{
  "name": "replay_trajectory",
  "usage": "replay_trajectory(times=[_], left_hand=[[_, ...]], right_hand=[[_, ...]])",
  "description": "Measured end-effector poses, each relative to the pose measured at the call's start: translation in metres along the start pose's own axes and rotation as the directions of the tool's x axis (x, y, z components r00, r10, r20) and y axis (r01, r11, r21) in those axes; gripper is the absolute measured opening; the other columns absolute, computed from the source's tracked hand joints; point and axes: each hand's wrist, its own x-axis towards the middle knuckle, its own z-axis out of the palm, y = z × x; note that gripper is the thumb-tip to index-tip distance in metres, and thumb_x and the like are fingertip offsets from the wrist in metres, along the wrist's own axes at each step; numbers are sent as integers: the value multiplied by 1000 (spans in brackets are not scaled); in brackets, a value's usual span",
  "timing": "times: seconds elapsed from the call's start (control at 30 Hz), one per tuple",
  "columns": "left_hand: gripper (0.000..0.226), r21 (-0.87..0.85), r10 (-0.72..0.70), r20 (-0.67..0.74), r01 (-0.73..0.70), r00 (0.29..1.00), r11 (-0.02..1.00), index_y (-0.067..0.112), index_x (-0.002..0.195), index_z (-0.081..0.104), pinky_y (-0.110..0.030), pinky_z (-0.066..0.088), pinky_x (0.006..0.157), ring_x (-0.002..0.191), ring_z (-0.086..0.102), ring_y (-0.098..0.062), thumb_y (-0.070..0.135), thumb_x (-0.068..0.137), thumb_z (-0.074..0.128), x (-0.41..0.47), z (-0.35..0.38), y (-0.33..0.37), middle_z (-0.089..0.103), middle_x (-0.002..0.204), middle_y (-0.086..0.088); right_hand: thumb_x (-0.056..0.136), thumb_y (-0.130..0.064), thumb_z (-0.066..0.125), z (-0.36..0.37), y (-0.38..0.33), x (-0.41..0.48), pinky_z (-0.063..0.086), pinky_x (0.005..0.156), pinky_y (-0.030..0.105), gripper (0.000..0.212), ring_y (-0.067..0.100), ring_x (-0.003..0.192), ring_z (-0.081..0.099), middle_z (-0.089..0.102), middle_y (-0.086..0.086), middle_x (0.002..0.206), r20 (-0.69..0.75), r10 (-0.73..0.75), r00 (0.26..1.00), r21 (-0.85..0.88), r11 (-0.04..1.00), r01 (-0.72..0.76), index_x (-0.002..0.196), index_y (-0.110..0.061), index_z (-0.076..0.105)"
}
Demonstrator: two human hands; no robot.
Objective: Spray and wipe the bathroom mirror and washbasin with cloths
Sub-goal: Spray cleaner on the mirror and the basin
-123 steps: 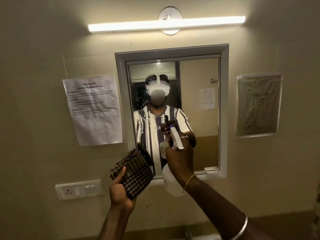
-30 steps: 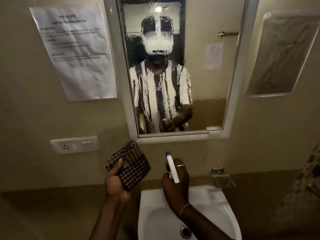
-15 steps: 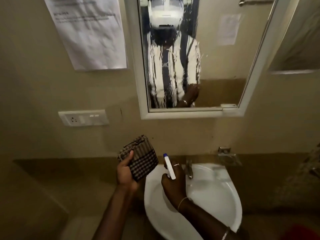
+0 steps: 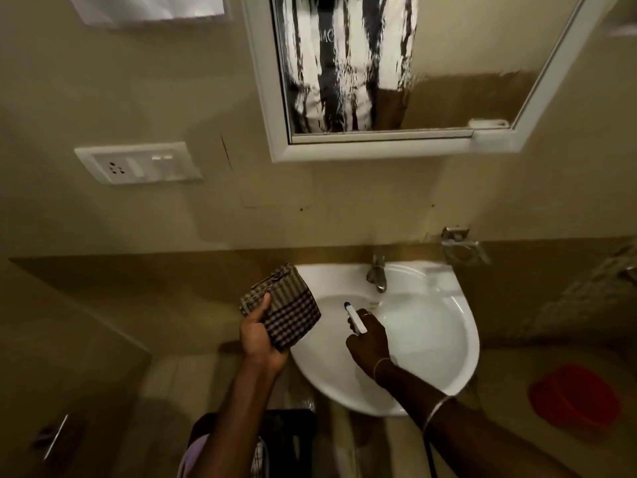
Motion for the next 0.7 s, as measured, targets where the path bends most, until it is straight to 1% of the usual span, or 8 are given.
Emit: replay_trajectory(times=[0.1,0.17,0.23,0.3,0.4,0.47,0.57,0.7], left_hand=[[31,17,-20,-32,21,999,1000,8,118,70,-51,58,93,101,72,-35,25,104,48,5,-11,-11,74,116,-16],[31,19,-30,-37,31,999,999,8,117,70,-53,52,99,101,72,-34,25,105,47,7,-15,-15,75,115,-16],[31,16,-31,-32,32,999,999,8,114,71,-51,52,98,94,75,-32,25,106,46,9,-18,-18,77,109,-14],[31,12,-36,-39,36,999,999,9,114,71,-51,53,97,93,76,-31,25,106,46,12,-20,-20,78,106,-13],[30,8,-47,-46,47,998,999,8,114,71,-52,51,99,99,72,-34,25,105,48,15,-22,-22,77,109,-15],[30,7,-57,-51,58,997,998,8,116,71,-52,51,99,103,70,-36,26,104,49,17,-21,-23,76,113,-16],[34,8,-57,-45,57,997,998,7,123,69,-52,53,98,111,68,-38,28,101,54,19,-22,-24,73,122,-18],[36,12,-56,-58,57,997,998,8,126,67,-52,55,95,121,64,-42,28,99,57,25,-21,-25,69,130,-20]], right_hand=[[66,5,55,6,9,13,55,82,43,31,27,82,63,65,6,85,13,39,999,-13,999,-39,90,-12,64],[67,2,56,8,10,20,54,78,40,24,30,78,62,64,7,81,-27,78,997,-21,997,-79,85,-13,62],[70,0,59,8,10,25,51,72,36,19,28,75,60,61,3,77,-84,124,989,-31,991,-127,84,-14,60],[74,-2,63,5,13,28,46,75,33,19,27,77,59,59,-2,80,-130,173,976,-48,982,-180,89,-13,60],[75,-5,63,4,22,32,50,85,38,24,27,82,62,63,-2,87,-152,217,964,-72,971,-230,96,-15,63],[74,-3,62,6,26,31,52,85,38,28,27,84,63,65,0,91,-138,216,967,-51,973,-225,99,-15,65],[73,5,60,10,24,27,46,79,27,37,24,87,60,64,5,97,-67,173,983,-18,984,-175,107,-8,66],[73,11,58,20,11,27,39,76,19,38,17,84,56,60,-2,92,0,106,994,-27,994,-106,107,-4,65]])
